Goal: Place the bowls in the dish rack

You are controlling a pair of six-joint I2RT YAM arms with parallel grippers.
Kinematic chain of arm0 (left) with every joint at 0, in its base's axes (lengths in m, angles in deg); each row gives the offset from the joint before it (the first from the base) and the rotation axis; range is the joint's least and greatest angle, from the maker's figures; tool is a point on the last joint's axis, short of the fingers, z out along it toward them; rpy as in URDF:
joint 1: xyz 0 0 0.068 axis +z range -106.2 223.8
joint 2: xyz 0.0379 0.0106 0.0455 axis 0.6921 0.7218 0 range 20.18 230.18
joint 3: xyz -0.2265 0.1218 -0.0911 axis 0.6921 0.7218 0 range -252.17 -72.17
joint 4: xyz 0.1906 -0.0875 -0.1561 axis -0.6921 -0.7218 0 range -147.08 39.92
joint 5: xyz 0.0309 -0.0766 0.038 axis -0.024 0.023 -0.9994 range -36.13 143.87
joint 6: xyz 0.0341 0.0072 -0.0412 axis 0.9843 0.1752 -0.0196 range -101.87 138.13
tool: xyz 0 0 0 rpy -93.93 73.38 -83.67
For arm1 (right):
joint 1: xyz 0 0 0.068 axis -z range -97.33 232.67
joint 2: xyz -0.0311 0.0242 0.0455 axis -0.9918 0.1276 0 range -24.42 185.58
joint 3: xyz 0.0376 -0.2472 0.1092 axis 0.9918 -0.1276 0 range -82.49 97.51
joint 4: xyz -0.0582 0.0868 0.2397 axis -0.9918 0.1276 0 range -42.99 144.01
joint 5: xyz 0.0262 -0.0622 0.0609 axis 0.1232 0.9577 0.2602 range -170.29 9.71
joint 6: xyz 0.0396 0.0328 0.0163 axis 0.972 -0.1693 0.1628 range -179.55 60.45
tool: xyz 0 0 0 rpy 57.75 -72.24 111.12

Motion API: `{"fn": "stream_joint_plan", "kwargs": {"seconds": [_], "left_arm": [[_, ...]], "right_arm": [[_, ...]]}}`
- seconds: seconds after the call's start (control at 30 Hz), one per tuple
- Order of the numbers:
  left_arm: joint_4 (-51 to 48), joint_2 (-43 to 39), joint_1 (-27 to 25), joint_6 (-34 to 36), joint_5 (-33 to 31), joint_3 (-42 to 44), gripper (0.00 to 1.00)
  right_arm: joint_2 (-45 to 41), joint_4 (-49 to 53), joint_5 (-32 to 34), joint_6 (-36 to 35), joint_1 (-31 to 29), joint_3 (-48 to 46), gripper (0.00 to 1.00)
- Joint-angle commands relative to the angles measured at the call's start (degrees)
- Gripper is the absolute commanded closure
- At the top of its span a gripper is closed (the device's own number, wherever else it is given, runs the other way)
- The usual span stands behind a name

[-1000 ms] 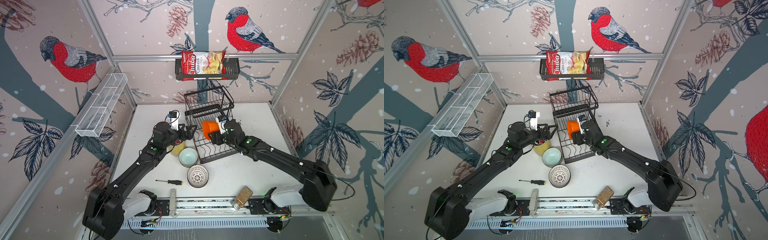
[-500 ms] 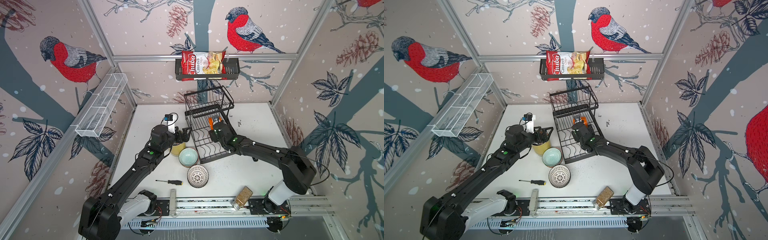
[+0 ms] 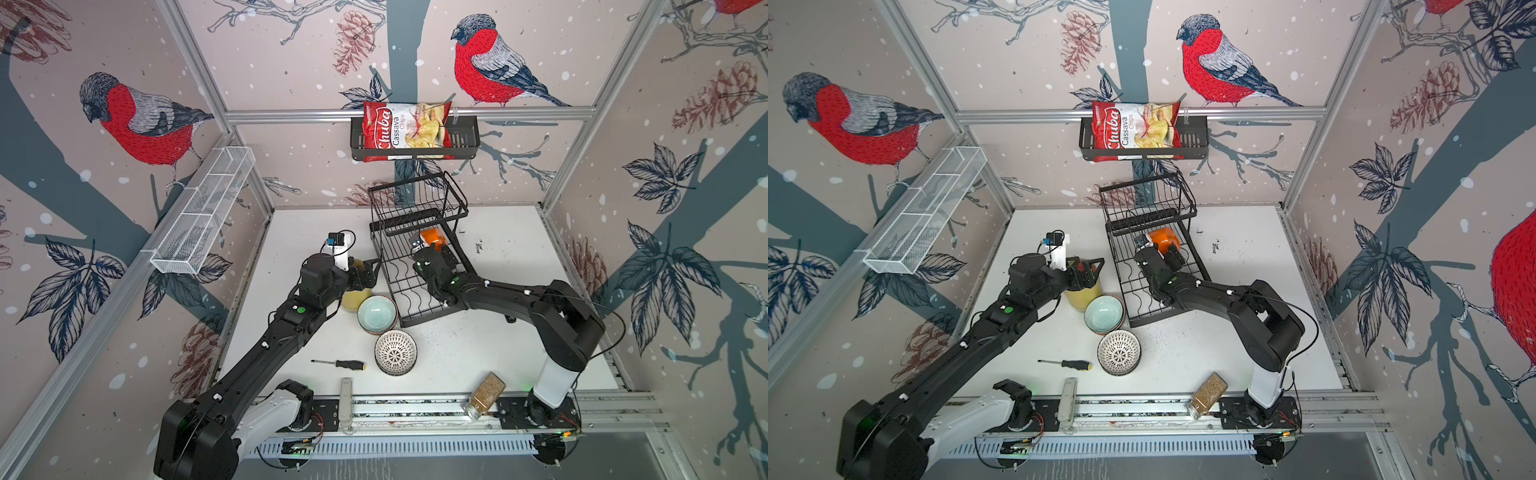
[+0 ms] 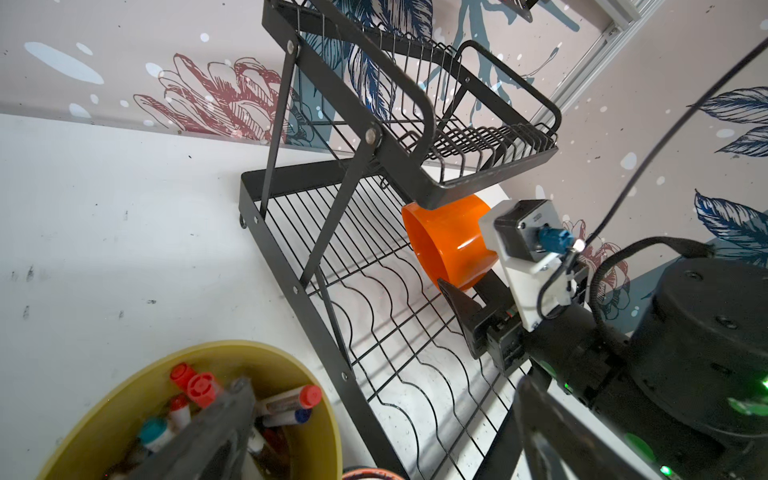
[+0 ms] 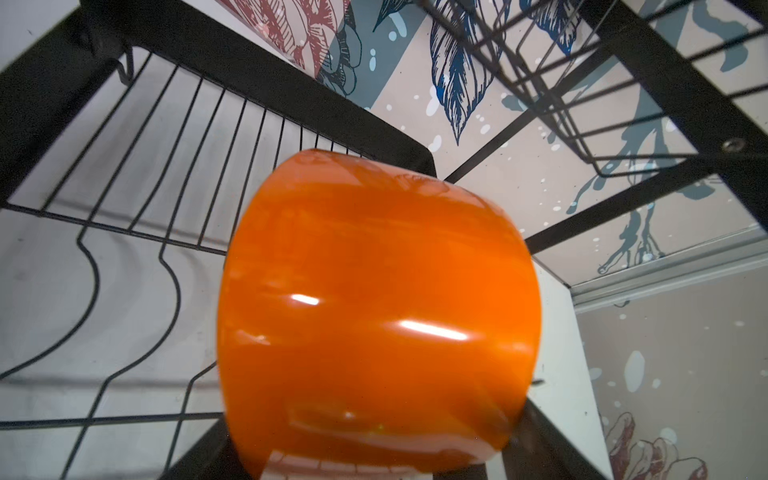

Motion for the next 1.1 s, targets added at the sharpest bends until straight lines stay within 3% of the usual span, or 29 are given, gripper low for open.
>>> {"fn": "stream_joint_plan", "kwargs": {"seconds": [0.0,0.87,1.07], "left_arm": [[1.1,0.0,0.0,-0.1,-0.9,0.2,0.04],[0.4,1.4,0.0,-1.2,-0.7,-0.3,0.04],[0.2,1.1,0.0,-1.1,-1.0,0.1,0.04]], "right_arm": [[1.4,-5.2,4.0,-5.4,-0.3,0.4,0.38],[16.8,-31.5,5.2,-31.6,-0.9,2.7,0.36],[20.1,-33.8,4.3,-34.6,-0.1,4.8,0.35]]}}
